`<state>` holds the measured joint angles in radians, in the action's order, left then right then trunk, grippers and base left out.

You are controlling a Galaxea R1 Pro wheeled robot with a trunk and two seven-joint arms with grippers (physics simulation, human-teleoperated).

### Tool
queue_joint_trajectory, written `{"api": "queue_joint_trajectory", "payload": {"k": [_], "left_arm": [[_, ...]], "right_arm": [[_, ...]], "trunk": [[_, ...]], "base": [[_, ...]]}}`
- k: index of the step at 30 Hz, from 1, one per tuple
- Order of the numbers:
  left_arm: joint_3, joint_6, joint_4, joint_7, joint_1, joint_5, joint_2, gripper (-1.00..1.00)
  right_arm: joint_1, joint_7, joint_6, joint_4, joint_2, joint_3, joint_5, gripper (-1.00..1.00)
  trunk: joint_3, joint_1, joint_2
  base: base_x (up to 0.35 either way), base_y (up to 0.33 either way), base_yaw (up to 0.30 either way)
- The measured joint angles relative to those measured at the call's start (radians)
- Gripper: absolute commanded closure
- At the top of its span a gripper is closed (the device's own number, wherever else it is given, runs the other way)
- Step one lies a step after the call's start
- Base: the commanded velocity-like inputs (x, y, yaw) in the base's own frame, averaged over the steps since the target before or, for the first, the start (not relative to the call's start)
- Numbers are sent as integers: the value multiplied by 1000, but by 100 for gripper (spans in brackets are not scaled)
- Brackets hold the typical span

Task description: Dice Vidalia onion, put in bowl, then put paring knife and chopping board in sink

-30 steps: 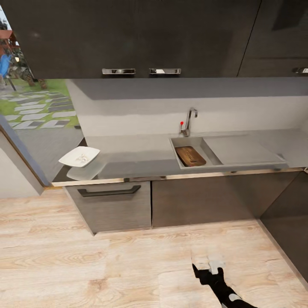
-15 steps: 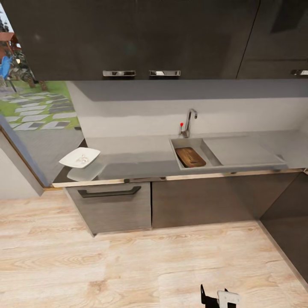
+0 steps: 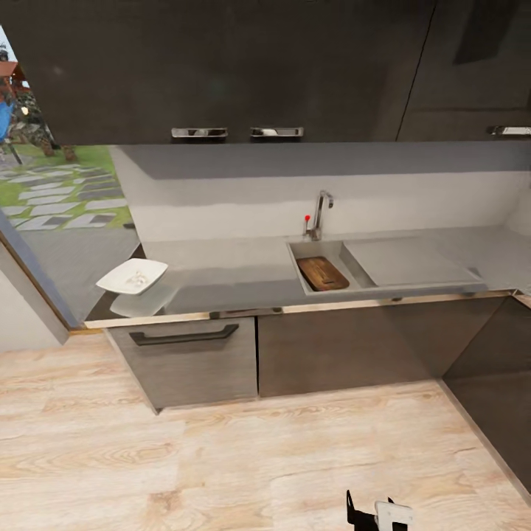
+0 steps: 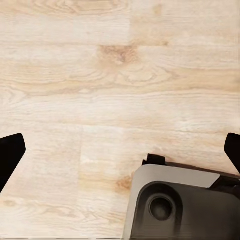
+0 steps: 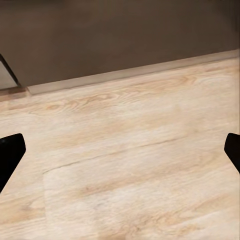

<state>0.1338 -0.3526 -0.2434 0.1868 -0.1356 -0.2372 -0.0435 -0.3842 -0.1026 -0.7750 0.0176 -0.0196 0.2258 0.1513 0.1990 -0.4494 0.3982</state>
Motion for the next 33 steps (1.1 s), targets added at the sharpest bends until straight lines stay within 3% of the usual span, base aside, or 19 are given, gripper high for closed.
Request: {"api": "queue_joint_trajectory", "payload": {"k": [6,12,33], "left_arm": [[2,1,89,-2,0,0,5,-100],[3,9,287,1,2,-1,3,-100],[3,9,314,1,2,-1,3,-100]], "right_arm": [[0,-2,0,0,1,1,-1,-100],[0,-2,1,0,2,1,-5,-100],[0,-2,2,1,7,3,-6,-100]], "trunk": [[-9,0,0],[-18,0,0],[-52,0,0]], "base": [[0,0,-3],[0,0,0],[0,0,0]]}}
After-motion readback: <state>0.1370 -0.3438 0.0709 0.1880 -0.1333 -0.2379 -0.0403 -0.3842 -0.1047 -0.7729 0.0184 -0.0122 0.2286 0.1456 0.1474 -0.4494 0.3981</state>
